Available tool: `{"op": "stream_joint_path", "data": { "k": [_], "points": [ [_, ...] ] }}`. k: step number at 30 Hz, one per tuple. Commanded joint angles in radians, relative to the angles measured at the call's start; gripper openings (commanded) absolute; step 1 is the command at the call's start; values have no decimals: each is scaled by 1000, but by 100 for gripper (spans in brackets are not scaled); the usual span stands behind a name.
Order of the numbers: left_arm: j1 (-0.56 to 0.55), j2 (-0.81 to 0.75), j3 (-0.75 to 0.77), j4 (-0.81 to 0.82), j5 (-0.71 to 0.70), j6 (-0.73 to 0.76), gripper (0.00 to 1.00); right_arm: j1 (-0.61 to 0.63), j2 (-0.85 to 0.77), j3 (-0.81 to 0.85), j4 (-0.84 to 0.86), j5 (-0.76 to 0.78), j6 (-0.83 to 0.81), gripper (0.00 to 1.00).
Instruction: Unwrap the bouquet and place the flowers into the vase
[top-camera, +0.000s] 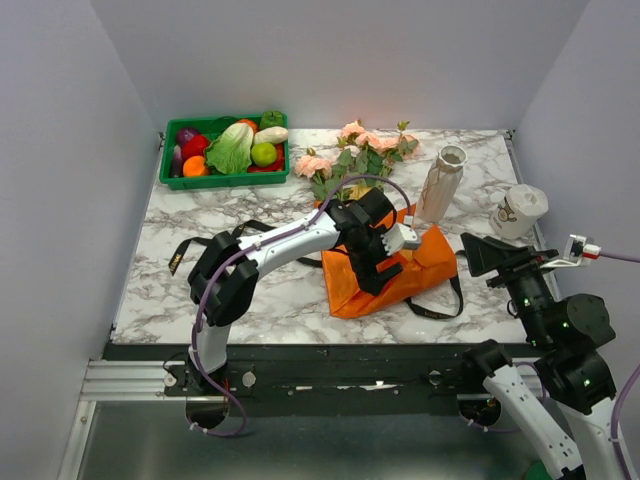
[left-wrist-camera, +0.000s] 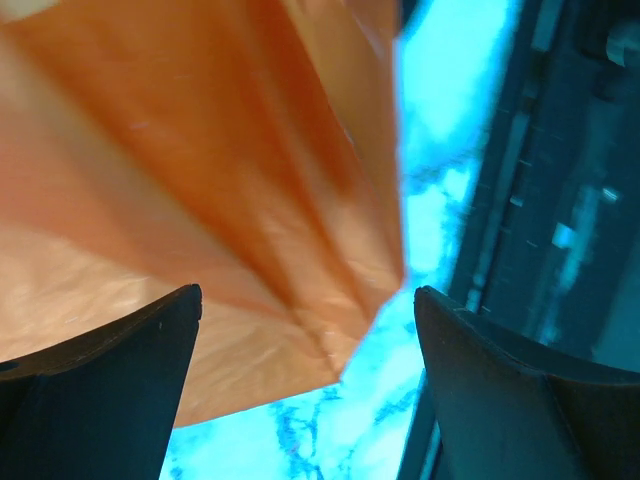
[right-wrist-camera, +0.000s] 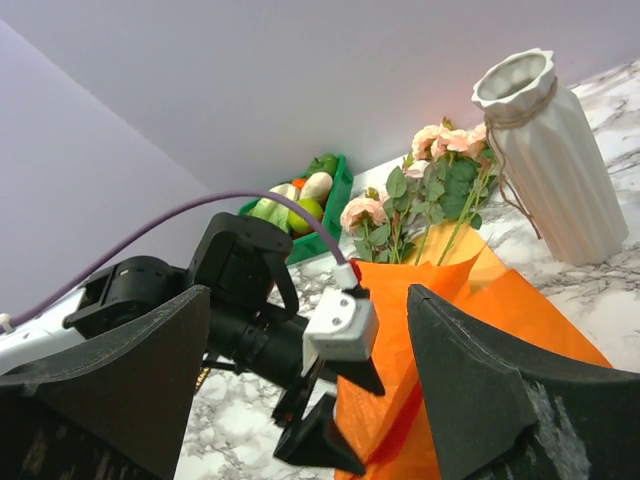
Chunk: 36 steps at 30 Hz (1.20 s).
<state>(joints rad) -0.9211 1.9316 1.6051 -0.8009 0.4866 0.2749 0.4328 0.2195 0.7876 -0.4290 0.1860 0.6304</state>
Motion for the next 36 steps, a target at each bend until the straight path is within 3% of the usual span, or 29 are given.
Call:
{"op": "stream_joint_path", "data": {
  "k": [1,5,10,13,17,18,22,29,33,36],
  "points": [
    [-27,-10,42,-145,226,139,97,6,-29,45,-76,50,3,87],
    [-27,-19,94,-205,308,201,98,4,-34,55,-106,75,2,88],
    [19,-57,144,-187,242,135,98,6,7,35,-125,76,15,88],
    [144,-72,197,-173,202,22,97,6,72,-34,-108,63,28,88],
    [400,-82,274,-150,242,-136,96,6,181,-146,7,30,26,90],
    [489,-103,277,-140,244,-153,96,6,225,-163,80,29,22,91],
    [645,-204,219,-60,190,-171,97,6,360,-200,234,-2,-20,93],
    [732,-327,119,-44,187,-181,98,3,614,-186,399,0,-84,90],
    [737,-350,72,-31,193,-204,98,3,777,-122,420,-7,-107,77],
    [743,-362,67,-43,201,-206,99,3,855,-103,456,4,-120,74]
  ]
}}
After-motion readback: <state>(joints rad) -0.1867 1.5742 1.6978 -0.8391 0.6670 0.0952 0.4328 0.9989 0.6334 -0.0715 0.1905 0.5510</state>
